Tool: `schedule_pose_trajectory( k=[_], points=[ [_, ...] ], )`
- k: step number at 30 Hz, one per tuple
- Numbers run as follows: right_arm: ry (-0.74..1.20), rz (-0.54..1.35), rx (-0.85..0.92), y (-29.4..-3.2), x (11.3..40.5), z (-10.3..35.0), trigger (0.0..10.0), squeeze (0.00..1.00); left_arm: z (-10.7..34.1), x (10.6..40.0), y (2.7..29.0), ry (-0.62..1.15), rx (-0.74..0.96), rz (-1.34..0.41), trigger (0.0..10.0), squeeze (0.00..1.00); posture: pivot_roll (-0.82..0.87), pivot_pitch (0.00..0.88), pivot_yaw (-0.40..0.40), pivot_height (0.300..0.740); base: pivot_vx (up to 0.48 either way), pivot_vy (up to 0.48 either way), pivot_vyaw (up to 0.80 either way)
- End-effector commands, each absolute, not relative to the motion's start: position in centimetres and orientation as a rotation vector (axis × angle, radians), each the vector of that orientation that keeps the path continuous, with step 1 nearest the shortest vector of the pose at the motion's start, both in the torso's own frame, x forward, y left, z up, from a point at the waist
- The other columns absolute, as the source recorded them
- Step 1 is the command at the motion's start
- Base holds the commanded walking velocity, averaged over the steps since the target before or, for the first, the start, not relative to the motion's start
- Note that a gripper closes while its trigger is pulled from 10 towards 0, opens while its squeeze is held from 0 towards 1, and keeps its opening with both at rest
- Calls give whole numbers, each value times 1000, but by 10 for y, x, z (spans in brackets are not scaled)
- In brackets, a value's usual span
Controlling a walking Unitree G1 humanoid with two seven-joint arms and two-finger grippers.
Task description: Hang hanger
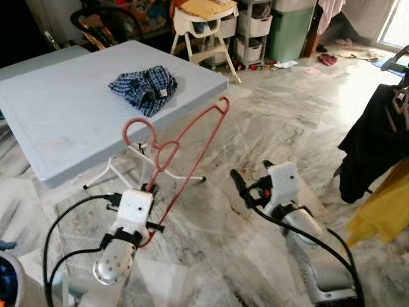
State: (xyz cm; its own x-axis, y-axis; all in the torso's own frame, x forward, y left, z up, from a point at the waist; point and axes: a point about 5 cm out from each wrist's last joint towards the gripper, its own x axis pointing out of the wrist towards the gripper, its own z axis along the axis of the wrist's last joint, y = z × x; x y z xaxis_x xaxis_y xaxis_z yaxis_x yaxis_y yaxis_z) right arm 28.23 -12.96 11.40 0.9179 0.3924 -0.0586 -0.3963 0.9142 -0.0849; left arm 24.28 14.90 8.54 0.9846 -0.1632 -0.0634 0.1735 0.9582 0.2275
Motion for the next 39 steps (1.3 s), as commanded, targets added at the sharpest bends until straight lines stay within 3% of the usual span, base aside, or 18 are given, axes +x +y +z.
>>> schedule_pose_trajectory(
  k=[1, 9, 24, 39],
  points=[
    [18, 453, -99, -123, 285, 119, 10000, 0, 84, 242, 154, 49, 249, -150, 10000, 0, -34, 0, 37, 740, 0, 0, 0],
    [6, 451, -137, -136, 295, 126, 10000, 0, 83, 242, 154, 51, 247, -131, 10000, 0, -32, 0, 21, 740, 0, 0, 0],
    [11, 474, -128, -128, 290, 121, 10000, 0, 84, 244, 157, 54, 250, -139, 10000, 0, -35, 0, 29, 740, 0, 0, 0],
    [9, 466, -130, -129, 291, 120, 10000, 0, 84, 245, 156, 49, 249, -149, 10000, 0, -36, 0, 32, 740, 0, -312, 0]
  ],
)
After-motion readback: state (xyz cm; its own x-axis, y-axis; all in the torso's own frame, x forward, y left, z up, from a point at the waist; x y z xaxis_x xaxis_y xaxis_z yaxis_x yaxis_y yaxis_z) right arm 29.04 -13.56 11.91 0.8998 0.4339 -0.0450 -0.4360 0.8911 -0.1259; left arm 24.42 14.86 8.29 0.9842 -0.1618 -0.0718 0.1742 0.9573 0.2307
